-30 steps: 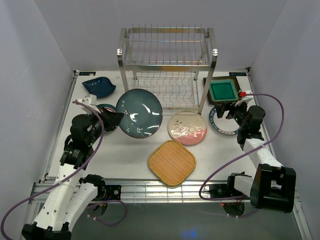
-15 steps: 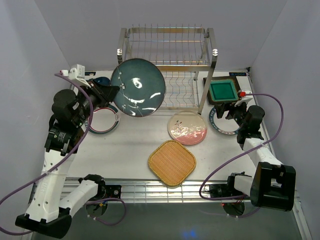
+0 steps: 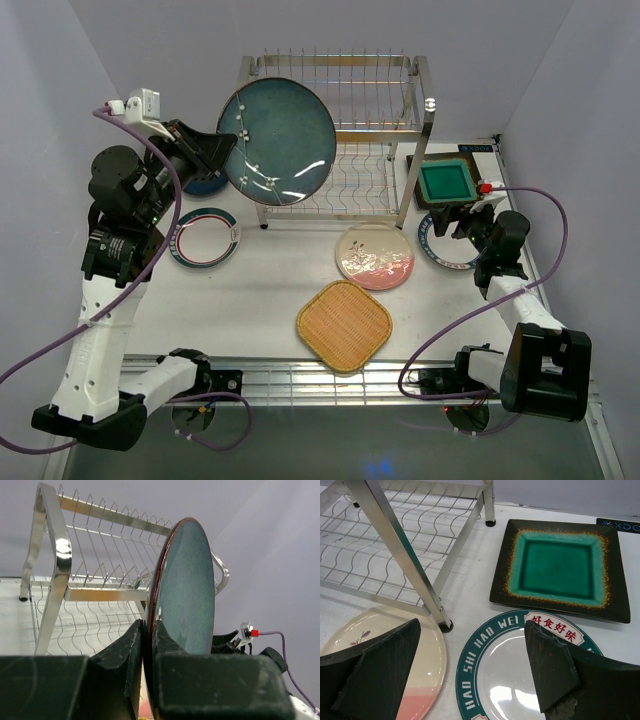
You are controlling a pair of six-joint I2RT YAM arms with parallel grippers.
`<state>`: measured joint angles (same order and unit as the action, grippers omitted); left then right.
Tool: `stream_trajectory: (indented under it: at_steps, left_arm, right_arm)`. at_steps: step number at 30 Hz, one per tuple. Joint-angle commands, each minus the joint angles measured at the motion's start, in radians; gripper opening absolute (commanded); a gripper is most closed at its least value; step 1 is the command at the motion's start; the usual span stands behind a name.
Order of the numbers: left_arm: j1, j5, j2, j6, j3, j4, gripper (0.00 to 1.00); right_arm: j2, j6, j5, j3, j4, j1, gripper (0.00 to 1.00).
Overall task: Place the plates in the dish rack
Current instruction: Insert the plate into the dish rack.
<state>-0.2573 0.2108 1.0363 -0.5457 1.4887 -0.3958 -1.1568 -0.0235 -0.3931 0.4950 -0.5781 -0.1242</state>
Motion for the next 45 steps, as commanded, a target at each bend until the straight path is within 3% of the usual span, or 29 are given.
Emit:
stream_trajectory:
  at_steps: [1,18,33,42,45]
  left_arm:
    - [-0.002,-0.036,-0.033,-0.037,0.09,0.236,0.0]
    - [0.0,-0.251,0.197,0.088,0.251,0.437,0.0]
    - [-0.002,-0.28,0.304,0.135,0.304,0.672,0.0]
    - [-0.026,-0.306,0.389,0.292,0.352,0.811,0.0]
    - [-0.033,-0.346,0.384,0.335,0.297,0.877,0.0]
  right_arm:
    - [-0.014,-0.004,0.0,0.023,-0.037,-0.006,0.9]
    - [-0.043,-0.01,-0.023,0.033,-0.039,-0.006,0.9]
    - [-0.057,-0.01,-0.039,0.04,-0.035,-0.008,0.9]
    - [-0.058,-0.016,-0.058,0.039,-0.035,-0.008,0.9]
    - [-0.055,-0.018,-0.061,0.039,-0.035,-0.009,0.9]
